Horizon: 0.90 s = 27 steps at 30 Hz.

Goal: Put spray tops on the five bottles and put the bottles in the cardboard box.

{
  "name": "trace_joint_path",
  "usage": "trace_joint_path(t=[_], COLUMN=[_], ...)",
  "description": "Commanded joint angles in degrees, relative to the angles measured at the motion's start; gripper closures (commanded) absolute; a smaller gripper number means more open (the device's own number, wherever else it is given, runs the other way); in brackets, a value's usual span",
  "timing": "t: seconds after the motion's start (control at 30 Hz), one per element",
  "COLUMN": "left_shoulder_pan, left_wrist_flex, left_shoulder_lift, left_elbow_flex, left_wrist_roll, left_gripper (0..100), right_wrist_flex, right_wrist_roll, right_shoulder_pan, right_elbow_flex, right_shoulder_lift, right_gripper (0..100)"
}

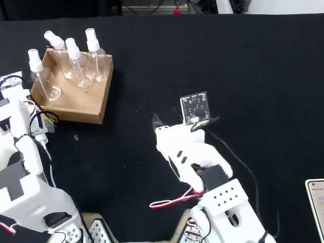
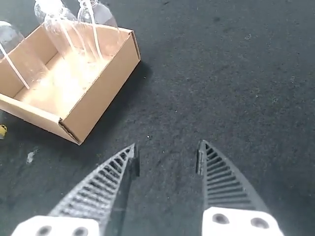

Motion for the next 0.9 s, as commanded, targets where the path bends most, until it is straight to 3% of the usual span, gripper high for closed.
trace_joint_path(t=[0.0,0.2,0.37,0.47,0.7,0.87], left_shoulder_pan=[-0.5,-0.7,1.4,3.0,3.2,4.6], left_wrist_flex=[-0.4,-0.2,-0.4,0.3,9.7,19.6], left_shoulder_lift=[-0.4,-0.4,-1.0,-1.1,-2.5,-10.9], left_elbow_flex=[1.0,2.4,4.3,4.4,-2.3,-6.6], left_wrist_roll=[0.2,0.6,0.5,0.6,2.5,4.7], left_gripper=[76,78,94,95,95,95], right_wrist_flex=[-1.5,-1.5,-1.5,-1.5,-1.5,-1.5], right_wrist_roll=[-0.1,-0.1,-0.1,-0.1,-0.1,-0.1], right_shoulder_pan=[-0.8,-0.8,-0.7,-0.6,-0.6,-0.5], right_elbow_flex=[-0.5,-0.5,-0.5,-0.5,-0.5,-0.5], right_shoulder_lift=[0.8,0.8,0.7,0.7,0.6,0.6], right_gripper=[80.8,80.8,80.8,80.8,80.8,80.8])
